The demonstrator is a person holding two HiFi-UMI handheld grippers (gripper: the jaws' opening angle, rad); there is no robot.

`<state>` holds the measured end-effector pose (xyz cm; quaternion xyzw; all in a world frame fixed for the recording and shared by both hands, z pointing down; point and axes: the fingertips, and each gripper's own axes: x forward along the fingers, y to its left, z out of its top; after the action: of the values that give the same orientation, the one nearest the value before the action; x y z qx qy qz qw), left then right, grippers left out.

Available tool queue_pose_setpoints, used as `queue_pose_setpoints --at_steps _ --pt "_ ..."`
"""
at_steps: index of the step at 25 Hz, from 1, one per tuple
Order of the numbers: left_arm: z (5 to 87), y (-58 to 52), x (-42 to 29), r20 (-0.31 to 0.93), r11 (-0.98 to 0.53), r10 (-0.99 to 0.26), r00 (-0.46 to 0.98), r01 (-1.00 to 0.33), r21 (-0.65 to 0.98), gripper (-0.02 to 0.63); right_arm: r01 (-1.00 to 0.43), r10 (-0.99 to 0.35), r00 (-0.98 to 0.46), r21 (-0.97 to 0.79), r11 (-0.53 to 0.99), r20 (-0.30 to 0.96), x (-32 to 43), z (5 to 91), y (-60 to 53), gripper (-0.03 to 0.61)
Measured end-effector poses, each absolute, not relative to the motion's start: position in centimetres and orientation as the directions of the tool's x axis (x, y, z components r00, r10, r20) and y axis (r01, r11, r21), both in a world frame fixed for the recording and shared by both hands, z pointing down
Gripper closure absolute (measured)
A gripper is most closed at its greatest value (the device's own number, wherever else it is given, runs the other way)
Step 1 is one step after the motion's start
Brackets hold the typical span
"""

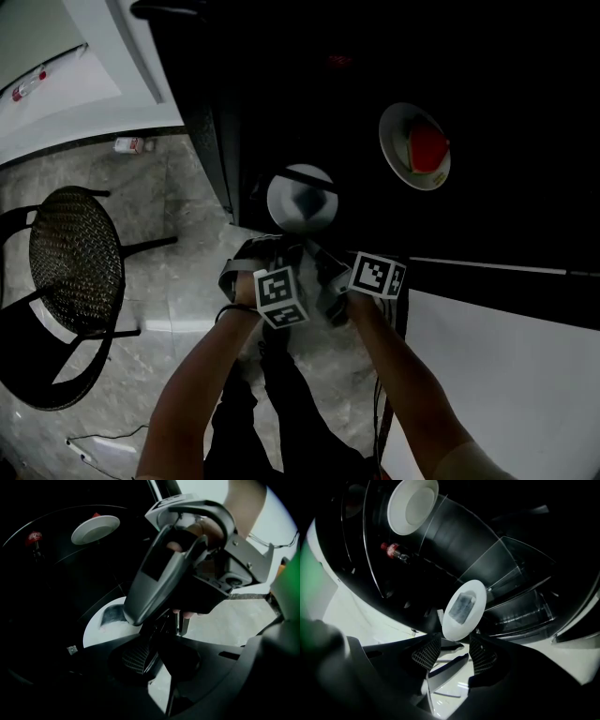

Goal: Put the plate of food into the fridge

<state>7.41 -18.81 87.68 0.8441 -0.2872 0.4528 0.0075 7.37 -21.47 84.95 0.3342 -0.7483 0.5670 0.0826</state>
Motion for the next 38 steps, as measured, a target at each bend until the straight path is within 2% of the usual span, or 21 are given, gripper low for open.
queue_pose_setpoints --at_steps 11,15,21,22,24,30,38 --pt "88.0 -20.1 7.0 0.766 -0.817 -0.497 0.408 -0.516 -0.256 0.557 -0.588 -0.389 -0.788 -0.773 0.24 0.478 8.3 82.2 -20.1 0.416" --pt "88.0 -20.4 6.8 0.766 -0.815 -0.501 0.404 -0.518 -0.26 0.557 -0.6 -0.372 -0.783 -0.763 0.242 0.498 8.6 82.5 -19.1 0.417" --pt "88.2 -20.9 6.8 0.766 -0.812 -0.505 0.399 -0.521 -0.263 0.558 -0.638 -0.316 -0.769 -0.698 0.325 0.556 8.1 83.1 -17.6 0.417" --pt "88.2 -21.0 6.9 0.765 -0.811 -0.505 0.399 -0.523 -0.263 0.558 -0.643 -0.306 -0.766 -0.687 0.338 0.566 8.1 83.2 -17.4 0.425" --pt "88.2 -21.2 6.9 0.765 -0.81 -0.507 0.397 -0.524 -0.264 0.558 -0.65 -0.284 -0.76 -0.664 0.37 0.585 8.1 83.2 -16.8 0.533" --pt "88.1 -22.2 7.0 0.762 -0.799 -0.514 0.393 -0.542 -0.259 0.558 -0.647 -0.218 -0.743 -0.596 0.476 0.633 7.8 83.4 -15.2 0.557" --pt "88.2 -23.5 6.5 0.762 -0.767 -0.524 0.382 -0.6 -0.227 0.558 -0.627 -0.204 -0.764 -0.63 0.458 0.612 7.7 82.9 -14.2 0.557"
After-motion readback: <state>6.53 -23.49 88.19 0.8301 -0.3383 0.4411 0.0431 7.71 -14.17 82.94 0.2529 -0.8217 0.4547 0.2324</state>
